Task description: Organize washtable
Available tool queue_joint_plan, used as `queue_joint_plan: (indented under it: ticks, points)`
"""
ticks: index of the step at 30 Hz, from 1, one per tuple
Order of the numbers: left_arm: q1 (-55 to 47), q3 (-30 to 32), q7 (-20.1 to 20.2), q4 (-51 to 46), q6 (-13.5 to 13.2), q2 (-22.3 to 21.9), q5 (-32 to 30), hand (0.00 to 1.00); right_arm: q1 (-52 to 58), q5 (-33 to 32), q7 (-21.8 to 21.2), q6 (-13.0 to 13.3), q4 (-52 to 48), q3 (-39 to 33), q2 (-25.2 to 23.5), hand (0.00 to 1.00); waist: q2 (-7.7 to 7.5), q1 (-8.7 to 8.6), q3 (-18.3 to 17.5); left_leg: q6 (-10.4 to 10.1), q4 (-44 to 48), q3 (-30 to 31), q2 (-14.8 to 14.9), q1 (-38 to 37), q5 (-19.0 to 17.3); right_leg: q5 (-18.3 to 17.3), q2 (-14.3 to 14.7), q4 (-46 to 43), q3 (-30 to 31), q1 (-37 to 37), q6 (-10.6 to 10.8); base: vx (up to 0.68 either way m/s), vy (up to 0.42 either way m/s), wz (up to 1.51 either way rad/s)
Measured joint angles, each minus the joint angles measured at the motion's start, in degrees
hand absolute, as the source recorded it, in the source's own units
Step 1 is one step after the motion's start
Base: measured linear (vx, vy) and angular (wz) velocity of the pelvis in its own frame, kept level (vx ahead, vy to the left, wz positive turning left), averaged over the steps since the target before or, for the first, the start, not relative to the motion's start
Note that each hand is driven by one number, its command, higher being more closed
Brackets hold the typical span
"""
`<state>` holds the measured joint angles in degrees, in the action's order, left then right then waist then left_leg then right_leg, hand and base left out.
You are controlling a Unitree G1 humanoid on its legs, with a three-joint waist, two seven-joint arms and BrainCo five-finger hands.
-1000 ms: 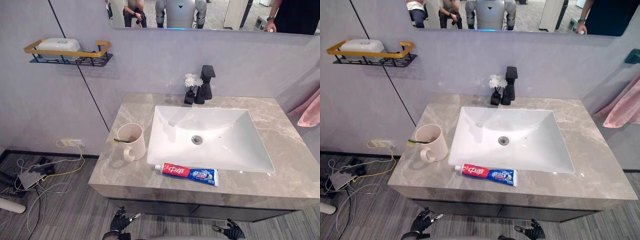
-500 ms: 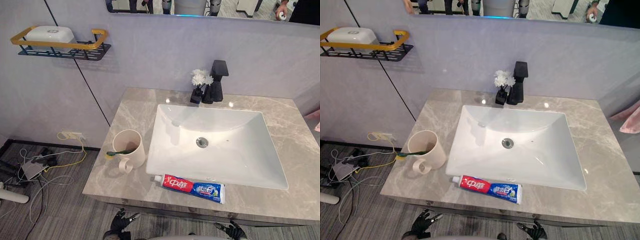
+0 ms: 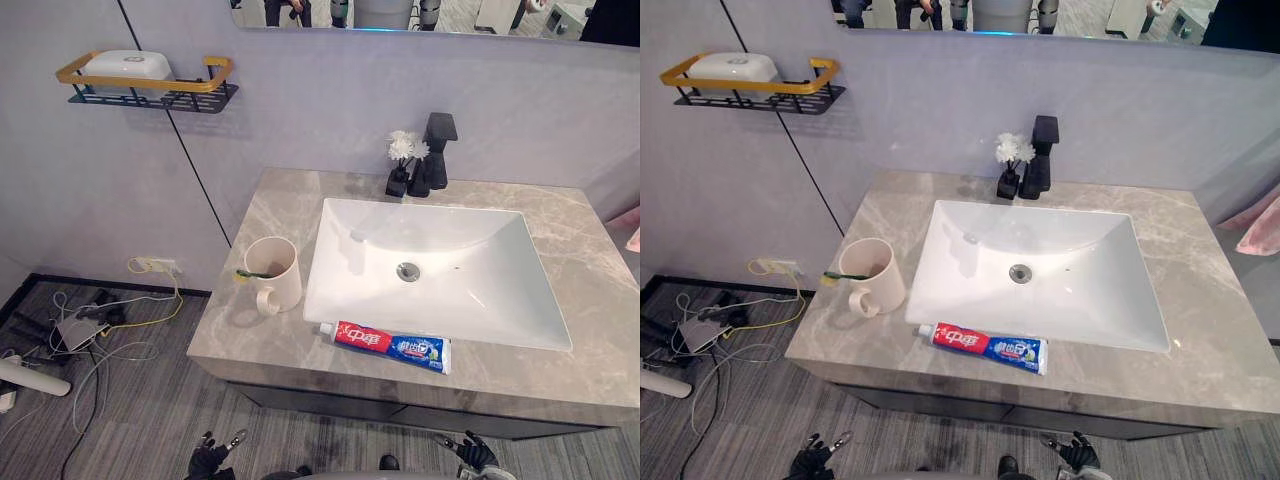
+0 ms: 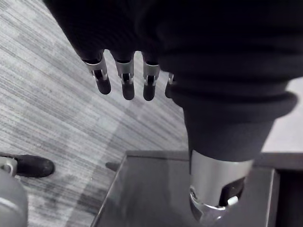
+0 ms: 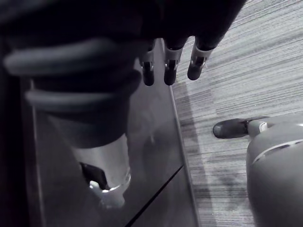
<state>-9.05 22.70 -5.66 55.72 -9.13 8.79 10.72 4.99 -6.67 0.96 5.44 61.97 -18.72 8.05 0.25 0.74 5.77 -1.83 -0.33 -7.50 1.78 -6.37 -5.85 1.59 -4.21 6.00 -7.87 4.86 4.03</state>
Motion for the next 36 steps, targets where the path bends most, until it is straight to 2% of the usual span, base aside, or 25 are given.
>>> queue_joint_plan:
  ticks: [3,6,10,17,20,26,30,33,36]
  points:
    - [-1.2,4.0,-1.9,-10.4,-0.3,0.8,2.3,0.00,0.4,0.0,0.0,0.5,-0.5,-1.1,0.5,0.00,0.05,0.08,0.0,-0.3,-0.3,0.6,0.4,0.1,0.2,-0.1,0.1,0.0,-0.7,-0.1,-0.1,0.03,-0.031,0.09]
    - [-2.8,5.3,-3.3,-21.3,-0.7,0.8,3.5,0.00,1.1,0.1,0.0,0.6,-1.5,-1.2,0.5,0.00,0.25,0.13,-0.1,-0.4,-0.8,1.4,0.4,0.2,0.3,-0.2,0.2,0.0,-1.4,-0.1,-0.2,0.08,-0.021,0.13]
    - [-4.5,9.8,-6.4,-41.4,-2.6,-1.4,3.5,0.00,1.9,0.3,0.1,0.4,-3.2,-1.3,0.4,0.00,0.47,0.42,-0.3,0.0,-0.8,1.9,0.2,0.1,0.5,-0.2,0.0,-0.3,-2.3,0.4,-0.1,0.12,0.006,0.03]
    - [-3.1,10.0,-10.8,-54.2,-3.4,-1.5,-3.2,0.00,3.3,0.4,-0.1,0.3,-3.5,-0.9,-0.2,0.00,0.61,0.59,-0.7,0.0,-0.7,2.7,-0.3,-1.3,0.5,0.2,-0.5,-0.3,-3.3,2.1,0.3,0.03,0.005,0.05]
    - [-3.1,8.5,-11.4,-60.8,-3.7,-1.6,-5.2,0.00,4.0,0.4,-0.2,0.3,-4.1,-0.4,-0.2,0.00,0.78,0.59,-0.9,0.0,-0.4,3.1,-0.7,-0.7,0.5,0.2,-0.9,-0.3,-3.6,1.9,0.4,-0.05,-0.020,0.08]
    - [-0.9,-1.2,-11.9,-75.4,-5.7,-1.7,-11.5,0.00,4.0,0.3,-2.1,0.5,-4.2,3.9,-0.1,0.00,1.31,1.74,-1.7,0.3,1.2,4.5,-0.8,2.0,0.7,0.1,-1.1,-0.3,-4.3,0.4,0.3,-0.11,-0.053,0.08]
    - [-0.9,-3.8,-11.8,-80.3,-6.2,-1.7,-14.4,0.00,4.4,0.3,-2.5,0.5,-4.2,5.8,0.0,0.00,2.08,1.54,-2.5,0.5,1.3,5.3,-0.5,2.2,0.9,0.2,-0.7,-0.1,-4.7,0.3,0.1,-0.12,-0.056,0.04]
    - [-0.8,-5.1,-11.7,-83.8,-6.7,-1.3,-15.9,0.00,4.6,0.3,-2.5,0.5,-4.2,6.4,0.1,0.00,2.00,1.52,-2.7,-0.1,1.4,5.6,-0.4,2.6,0.9,0.6,-0.6,0.0,-4.8,-0.1,-0.4,-0.09,-0.027,0.06]
    - [-0.8,-9.0,-10.8,-87.3,-7.0,0.3,-16.7,0.00,4.7,0.3,-2.5,0.5,-4.2,7.8,0.2,0.00,1.63,1.56,-2.8,-0.4,1.4,5.7,-0.1,2.8,1.1,0.8,-0.4,0.0,-4.8,-0.2,-0.6,-0.04,-0.019,0.01]
